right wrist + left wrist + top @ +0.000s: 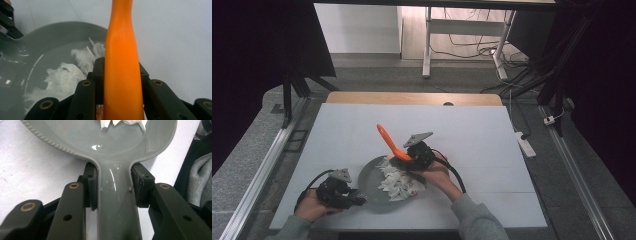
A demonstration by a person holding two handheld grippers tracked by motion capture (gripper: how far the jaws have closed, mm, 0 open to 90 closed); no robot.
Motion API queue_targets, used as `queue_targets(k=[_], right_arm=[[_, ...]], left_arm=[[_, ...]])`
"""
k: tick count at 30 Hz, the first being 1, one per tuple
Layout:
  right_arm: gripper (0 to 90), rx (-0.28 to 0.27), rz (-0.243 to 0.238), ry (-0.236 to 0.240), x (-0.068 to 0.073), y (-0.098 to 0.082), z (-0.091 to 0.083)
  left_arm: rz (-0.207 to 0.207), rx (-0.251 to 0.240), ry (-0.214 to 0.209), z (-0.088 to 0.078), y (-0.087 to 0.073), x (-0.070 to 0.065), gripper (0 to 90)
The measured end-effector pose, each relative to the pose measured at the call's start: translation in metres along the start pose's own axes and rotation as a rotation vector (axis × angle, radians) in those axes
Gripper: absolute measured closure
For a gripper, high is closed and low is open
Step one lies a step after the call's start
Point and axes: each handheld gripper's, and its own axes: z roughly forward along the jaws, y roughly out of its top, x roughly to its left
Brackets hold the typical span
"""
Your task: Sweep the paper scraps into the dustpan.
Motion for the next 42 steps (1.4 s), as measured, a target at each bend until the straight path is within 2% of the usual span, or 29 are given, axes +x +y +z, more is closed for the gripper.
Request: queue_targets(k=[10, 15, 16, 17, 18, 19, 26, 34, 40, 42], right_arm=[[70.7, -0.091, 0.015, -0.049, -0.005, 0.002, -0.029], [70.7, -0.119, 0.059, -0.107, -0.013, -0.002, -0.041], [70.7, -0.119, 0.059, -0.107, -0.013, -0.002, -0.041], [70.7, -0.122, 0.091, -0.126, -0.017, -0.006, -0.045], [70.7, -0.122, 0.091, -0.126, -0.017, -0.006, -0.045], [70.7, -0.126, 0.118, -0.149, -0.021, -0.011, -0.048], [70.7, -0.106, 0.187, -0.223, -0.03, -0.024, -0.055], [70.7, -0.042, 0.243, -0.297, -0.033, -0.039, -0.052], [70.7, -0.016, 0.27, -0.306, -0.033, -0.044, -0.049], [70.7, -0.012, 0.264, -0.304, -0.032, -0.044, -0.047]], left_arm=[[-0.001, 0.0, 0.0, 0.0, 0.0, 0.0, 61.2], [-0.001, -0.001, 0.002, 0.0, 0.0, 0.0, 61.3], [-0.001, 0.0, 0.001, 0.0, 0.0, 0.0, 61.3], [-0.001, 0.0, 0.002, 0.0, 0.0, 0.0, 61.2], [-0.001, 0.0, 0.002, 0.0, 0.0, 0.0, 61.2], [0.0, 0.001, 0.001, 0.0, 0.0, -0.001, 61.3], [0.0, 0.0, 0.003, 0.0, -0.001, -0.001, 61.2], [0.001, 0.003, 0.006, -0.001, -0.001, -0.003, 61.3], [-0.002, 0.003, 0.003, 0.0, -0.001, -0.003, 61.3], [-0.002, 0.003, 0.002, 0.0, -0.001, -0.004, 61.3]])
